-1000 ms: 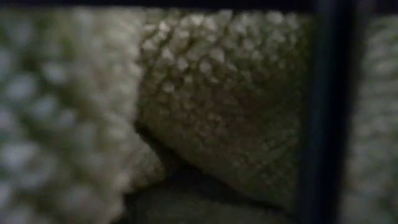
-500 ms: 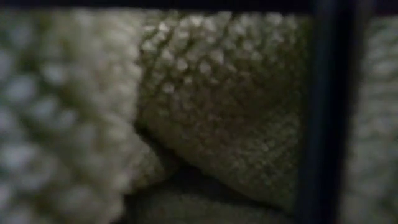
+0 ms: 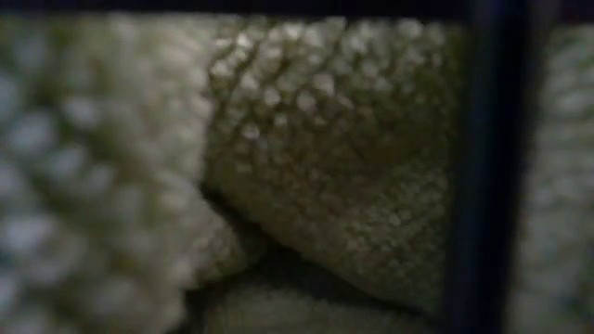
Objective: Sort microfiber towel by color & place in baskets
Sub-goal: Put the pink microfiber towel into the blue bin
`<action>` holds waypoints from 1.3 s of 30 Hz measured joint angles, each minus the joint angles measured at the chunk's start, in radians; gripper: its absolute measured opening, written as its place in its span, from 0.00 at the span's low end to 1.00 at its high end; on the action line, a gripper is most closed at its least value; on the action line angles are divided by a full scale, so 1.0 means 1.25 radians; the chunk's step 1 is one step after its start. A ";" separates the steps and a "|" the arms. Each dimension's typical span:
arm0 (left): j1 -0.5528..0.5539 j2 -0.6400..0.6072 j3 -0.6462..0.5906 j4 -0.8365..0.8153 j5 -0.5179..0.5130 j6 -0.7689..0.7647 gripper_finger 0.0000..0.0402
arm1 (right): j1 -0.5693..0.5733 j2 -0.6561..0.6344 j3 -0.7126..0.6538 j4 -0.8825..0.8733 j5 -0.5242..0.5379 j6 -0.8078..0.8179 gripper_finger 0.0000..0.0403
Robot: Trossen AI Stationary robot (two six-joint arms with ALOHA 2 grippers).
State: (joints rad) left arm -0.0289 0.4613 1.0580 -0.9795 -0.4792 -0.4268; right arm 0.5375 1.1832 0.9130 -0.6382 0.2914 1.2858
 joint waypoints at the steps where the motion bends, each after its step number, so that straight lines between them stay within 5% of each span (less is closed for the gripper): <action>1: 0.000 -0.001 0.000 0.001 0.019 0.000 0.29 | 0.009 -0.010 -0.026 0.022 -0.001 0.011 0.18; 7: 0.000 0.001 0.000 0.052 0.057 0.011 0.29 | 0.080 -0.077 -0.133 0.083 -0.002 0.088 0.19; 18: 0.000 0.001 0.000 0.162 0.063 0.055 0.29 | 0.235 -0.155 -0.167 0.036 -0.023 0.202 0.18; 39: 0.000 0.002 0.000 0.210 0.063 0.063 0.29 | 0.350 -0.076 -0.168 -0.011 -0.218 0.414 0.23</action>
State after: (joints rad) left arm -0.0289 0.4633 1.0580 -0.7170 -0.4004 -0.3477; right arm 0.9752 1.0882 0.7025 -0.6523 0.0188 1.8040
